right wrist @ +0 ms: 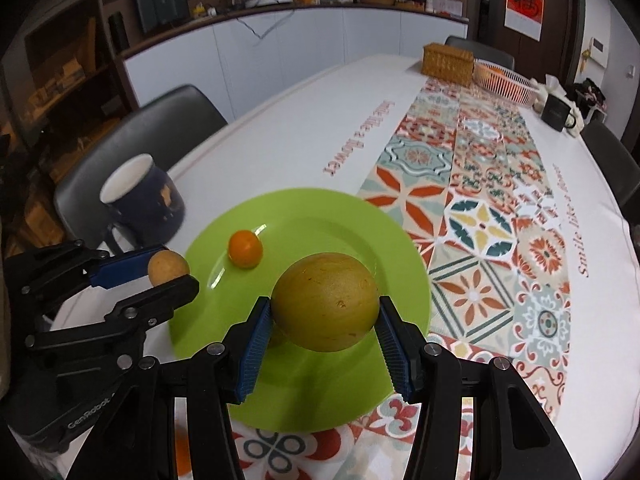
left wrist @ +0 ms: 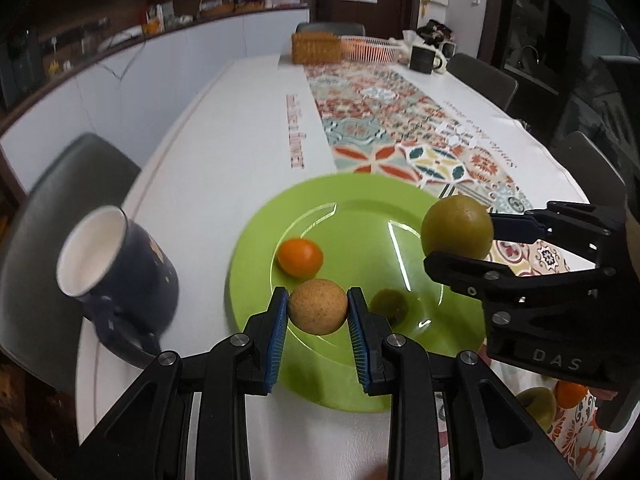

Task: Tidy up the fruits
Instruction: 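Carry the brown fruit and pomelo onto the green plate and release, then move both grippers back toward the remaining fruit on the runner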

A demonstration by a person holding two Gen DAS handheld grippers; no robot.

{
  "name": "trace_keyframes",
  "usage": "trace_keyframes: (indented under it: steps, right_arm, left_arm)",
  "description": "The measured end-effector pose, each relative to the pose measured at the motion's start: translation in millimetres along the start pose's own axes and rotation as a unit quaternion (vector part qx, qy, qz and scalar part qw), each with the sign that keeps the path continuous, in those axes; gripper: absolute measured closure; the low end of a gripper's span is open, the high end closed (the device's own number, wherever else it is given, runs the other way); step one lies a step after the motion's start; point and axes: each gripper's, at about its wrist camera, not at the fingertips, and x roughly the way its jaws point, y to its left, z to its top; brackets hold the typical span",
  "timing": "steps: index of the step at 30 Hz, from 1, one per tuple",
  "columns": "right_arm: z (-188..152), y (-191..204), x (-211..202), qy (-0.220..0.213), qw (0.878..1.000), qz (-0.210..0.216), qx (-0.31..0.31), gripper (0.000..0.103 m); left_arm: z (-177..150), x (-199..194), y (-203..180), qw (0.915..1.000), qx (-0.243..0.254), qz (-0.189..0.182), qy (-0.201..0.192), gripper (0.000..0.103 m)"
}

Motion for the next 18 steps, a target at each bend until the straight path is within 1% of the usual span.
trace_keyframes:
  steps: [3, 4, 5, 8, 9, 12, 14, 18]
  right_arm:
    - [-1, 1, 4, 0.007, 1.0, 0.0, 0.002, 0.05]
    - [-2, 0, 4, 0.009, 1.0, 0.003, 0.002, 0.05]
    - [-2, 0, 4, 0.01, 1.0, 0.005, 0.003, 0.05]
    - [-1, -1, -1, -0.002, 1.0, -0.001, 0.001, 0.047]
    - [-1, -2, -5, -0.004, 1.0, -0.006, 0.002, 0.042]
    - [-5, -7, -22, -0.018, 1.0, -0.005, 0.007, 0.04]
    - [-9, -8, -33, -0.029, 0.999, -0.011, 0.007, 0.04]
    - [-24, -9, -65, -0.061, 0.998, -0.031, -0.002, 0.04]
  left_arm:
    - [-1, 2, 1, 0.9999, -0.004, -0.009, 0.003, 0.073]
    - [-1, 1, -1, 0.9999, -0.002, -0.013, 0.001, 0.071]
    - [0, 0, -3, 0.9999, 0.002, -0.016, 0.001, 0.064]
    - [-1, -7, -4, 0.9999, 0.009, -0.006, -0.003, 0.056]
    - [-2, -12, -4, 1.0, 0.007, -0.005, -0.002, 0.054]
    - [-5, -26, -6, 1.0, 0.004, -0.008, -0.002, 0.052]
    - [-8, -39, -9, 0.9999, 0.006, 0.001, -0.013, 0.044]
    - [-17, -70, -21, 0.9984, 0.023, 0.019, -0.048, 0.037]
